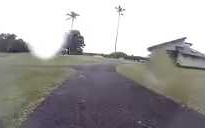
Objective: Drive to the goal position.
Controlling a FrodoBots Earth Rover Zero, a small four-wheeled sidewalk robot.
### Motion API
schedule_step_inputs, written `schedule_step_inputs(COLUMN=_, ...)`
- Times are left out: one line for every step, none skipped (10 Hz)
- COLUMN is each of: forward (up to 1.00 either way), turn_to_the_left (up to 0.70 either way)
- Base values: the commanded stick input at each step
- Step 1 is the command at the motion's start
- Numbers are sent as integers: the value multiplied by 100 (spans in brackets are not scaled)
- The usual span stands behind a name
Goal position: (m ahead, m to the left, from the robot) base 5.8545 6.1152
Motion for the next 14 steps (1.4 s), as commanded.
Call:
schedule_step_inputs(forward=85, turn_to_the_left=0)
schedule_step_inputs(forward=85, turn_to_the_left=0)
schedule_step_inputs(forward=85, turn_to_the_left=0)
schedule_step_inputs(forward=85, turn_to_the_left=0)
schedule_step_inputs(forward=85, turn_to_the_left=0)
schedule_step_inputs(forward=85, turn_to_the_left=0)
schedule_step_inputs(forward=85, turn_to_the_left=0)
schedule_step_inputs(forward=85, turn_to_the_left=0)
schedule_step_inputs(forward=85, turn_to_the_left=0)
schedule_step_inputs(forward=85, turn_to_the_left=0)
schedule_step_inputs(forward=85, turn_to_the_left=0)
schedule_step_inputs(forward=85, turn_to_the_left=0)
schedule_step_inputs(forward=85, turn_to_the_left=0)
schedule_step_inputs(forward=85, turn_to_the_left=0)
